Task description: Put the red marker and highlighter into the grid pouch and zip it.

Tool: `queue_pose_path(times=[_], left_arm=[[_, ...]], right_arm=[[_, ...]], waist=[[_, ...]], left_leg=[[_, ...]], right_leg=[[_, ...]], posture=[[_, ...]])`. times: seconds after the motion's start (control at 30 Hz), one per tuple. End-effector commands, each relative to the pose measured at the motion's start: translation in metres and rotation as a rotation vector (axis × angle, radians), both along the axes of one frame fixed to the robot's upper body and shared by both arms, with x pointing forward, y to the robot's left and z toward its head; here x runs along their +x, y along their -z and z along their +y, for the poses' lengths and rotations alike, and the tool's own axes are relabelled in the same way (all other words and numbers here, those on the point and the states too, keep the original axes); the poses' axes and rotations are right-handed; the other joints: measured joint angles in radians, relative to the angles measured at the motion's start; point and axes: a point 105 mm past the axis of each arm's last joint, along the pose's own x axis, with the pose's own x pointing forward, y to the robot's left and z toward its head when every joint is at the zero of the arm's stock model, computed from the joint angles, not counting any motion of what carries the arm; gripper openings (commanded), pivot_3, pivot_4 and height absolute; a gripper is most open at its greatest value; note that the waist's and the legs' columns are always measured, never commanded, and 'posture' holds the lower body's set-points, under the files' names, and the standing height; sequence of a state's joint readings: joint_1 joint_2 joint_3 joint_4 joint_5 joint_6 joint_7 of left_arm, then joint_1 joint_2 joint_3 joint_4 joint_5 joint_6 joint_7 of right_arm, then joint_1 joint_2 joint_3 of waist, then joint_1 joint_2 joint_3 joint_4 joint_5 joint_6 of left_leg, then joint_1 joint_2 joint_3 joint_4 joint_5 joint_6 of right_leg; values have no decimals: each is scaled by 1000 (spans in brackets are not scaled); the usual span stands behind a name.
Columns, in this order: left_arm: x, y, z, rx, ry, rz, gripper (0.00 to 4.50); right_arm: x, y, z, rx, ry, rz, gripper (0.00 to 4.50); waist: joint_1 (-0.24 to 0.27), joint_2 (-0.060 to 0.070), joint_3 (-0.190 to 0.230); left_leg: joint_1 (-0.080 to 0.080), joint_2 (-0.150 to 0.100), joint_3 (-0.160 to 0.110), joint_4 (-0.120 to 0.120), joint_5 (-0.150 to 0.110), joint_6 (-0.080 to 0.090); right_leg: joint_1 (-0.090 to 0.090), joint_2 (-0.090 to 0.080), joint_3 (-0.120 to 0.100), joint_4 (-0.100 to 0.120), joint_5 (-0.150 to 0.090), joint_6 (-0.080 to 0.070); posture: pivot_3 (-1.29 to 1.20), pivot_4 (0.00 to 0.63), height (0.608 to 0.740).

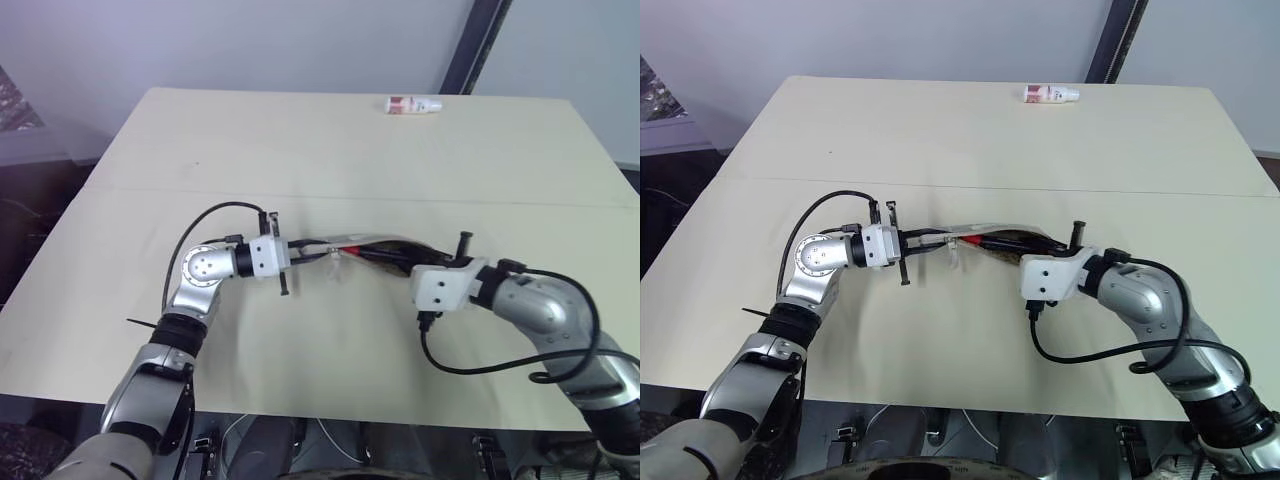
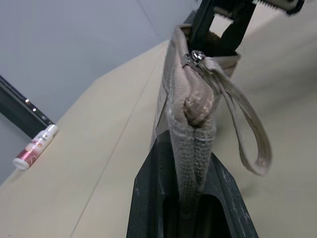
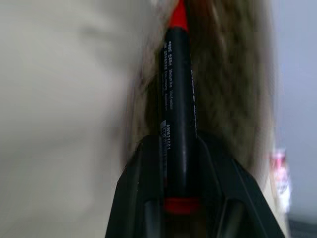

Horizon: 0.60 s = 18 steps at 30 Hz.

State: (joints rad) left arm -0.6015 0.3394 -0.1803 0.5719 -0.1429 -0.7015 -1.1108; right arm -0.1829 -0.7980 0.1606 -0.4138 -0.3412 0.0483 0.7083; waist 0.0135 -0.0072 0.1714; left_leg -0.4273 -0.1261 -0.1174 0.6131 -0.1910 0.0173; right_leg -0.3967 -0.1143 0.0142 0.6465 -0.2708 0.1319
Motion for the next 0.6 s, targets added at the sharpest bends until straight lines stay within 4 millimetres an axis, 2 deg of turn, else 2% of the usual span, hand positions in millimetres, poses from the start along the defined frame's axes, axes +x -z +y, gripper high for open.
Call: queue_pose_path(times=[0.03, 0.17, 0.23, 0.3, 0.4, 0.53, 0.6], left_arm=[[-1, -20, -6, -55, 17, -52, 0], [0, -16, -2, -36, 1, -43, 0], [0, -11, 2, -23, -16, -32, 0], [1, -8, 4, -15, -27, -29, 0], [-1, -5, 1, -12, -20, -24, 0], [-1, -1, -9, -10, -22, -25, 0], [-4, 2, -15, -1, -10, -30, 0]], right_arm=[[-6, -9, 20, 46, -95, -34, 1471], [-2, -24, 3, 124, -24, -57, 3451], [-10, -37, -5, 301, 18, -1, 4432], [-24, -43, -2, 464, 1, 101, 4432], [-48, -48, 13, 655, -60, 270, 4432], [-58, -52, 22, 808, -66, 425, 4432], [-66, -27, 24, 759, -14, 571, 4432]], waist=[[0, 0, 0], [-1, 0, 0], [1, 0, 0], [0, 0, 0], [-2, 0, 0], [-1, 0, 0], [0, 0, 0]], left_leg=[[0, -1, 0, 0, 0, 0], [0, -1, 0, 0, 0, 1], [0, -1, 0, 0, 0, 1], [0, -1, -1, 0, 0, 1], [0, -1, -1, 0, 0, 1], [0, 0, -1, 0, 0, 1], [0, 0, -1, 1, -1, -1]], right_leg=[[0, 0, 0, 0, 0, 0], [0, -1, 0, 0, 0, 0], [1, -1, 0, 0, 0, 0], [1, 0, 0, 0, 0, 0], [1, 0, 0, 1, 0, 0], [1, -1, 1, 1, 0, 0], [1, -1, 0, 0, 0, -1]], posture=[[0, 150, 740], [0, 150, 740], [0, 150, 740], [0, 150, 740], [0, 150, 740], [0, 150, 740], [0, 150, 740]])
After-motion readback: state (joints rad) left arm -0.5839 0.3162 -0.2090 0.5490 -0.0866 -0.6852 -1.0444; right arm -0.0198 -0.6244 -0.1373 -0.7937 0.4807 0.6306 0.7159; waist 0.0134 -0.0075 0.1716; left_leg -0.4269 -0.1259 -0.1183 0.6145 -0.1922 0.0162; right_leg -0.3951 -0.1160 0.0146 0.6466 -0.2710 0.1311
